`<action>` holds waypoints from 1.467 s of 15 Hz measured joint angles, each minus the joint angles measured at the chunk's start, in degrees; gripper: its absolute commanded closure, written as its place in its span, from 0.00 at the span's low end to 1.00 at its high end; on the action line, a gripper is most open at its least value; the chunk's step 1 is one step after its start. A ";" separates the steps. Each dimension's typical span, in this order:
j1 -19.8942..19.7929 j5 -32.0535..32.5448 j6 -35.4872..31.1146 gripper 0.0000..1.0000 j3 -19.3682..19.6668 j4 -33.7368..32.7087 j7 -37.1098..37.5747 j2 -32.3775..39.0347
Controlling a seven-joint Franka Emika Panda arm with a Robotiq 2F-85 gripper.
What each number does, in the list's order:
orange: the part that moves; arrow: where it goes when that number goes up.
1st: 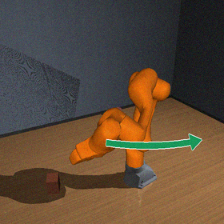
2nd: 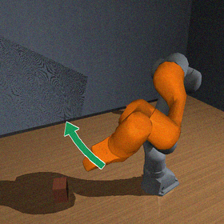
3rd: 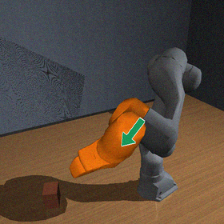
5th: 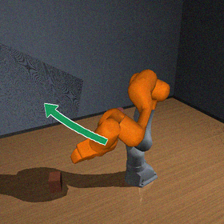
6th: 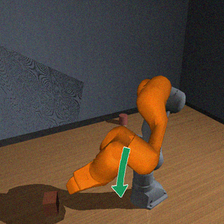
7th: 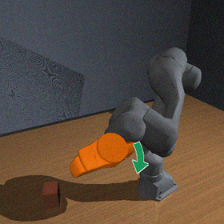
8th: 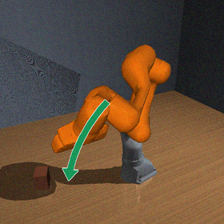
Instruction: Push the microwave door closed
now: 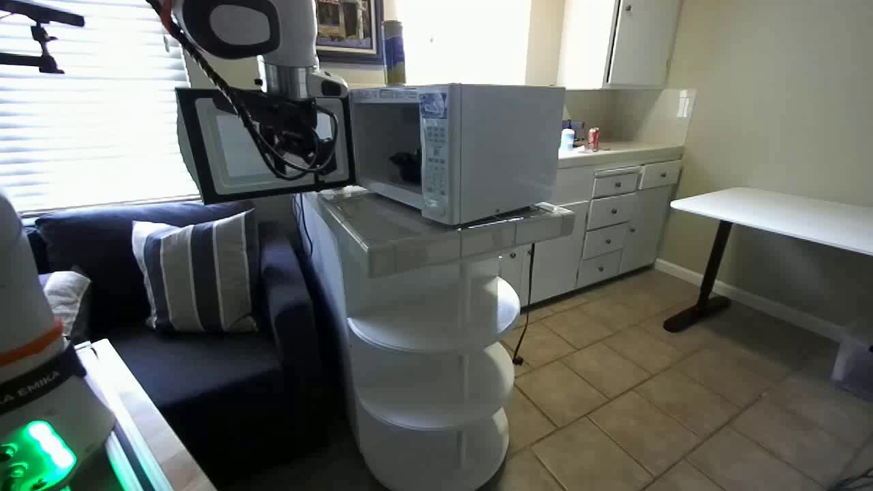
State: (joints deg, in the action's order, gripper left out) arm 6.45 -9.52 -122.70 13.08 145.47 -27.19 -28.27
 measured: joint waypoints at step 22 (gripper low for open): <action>10.44 10.96 10.15 0.00 -23.42 -15.99 3.43 -8.55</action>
State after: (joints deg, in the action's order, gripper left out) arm 16.88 1.44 -112.55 -10.33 129.48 -23.76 -36.82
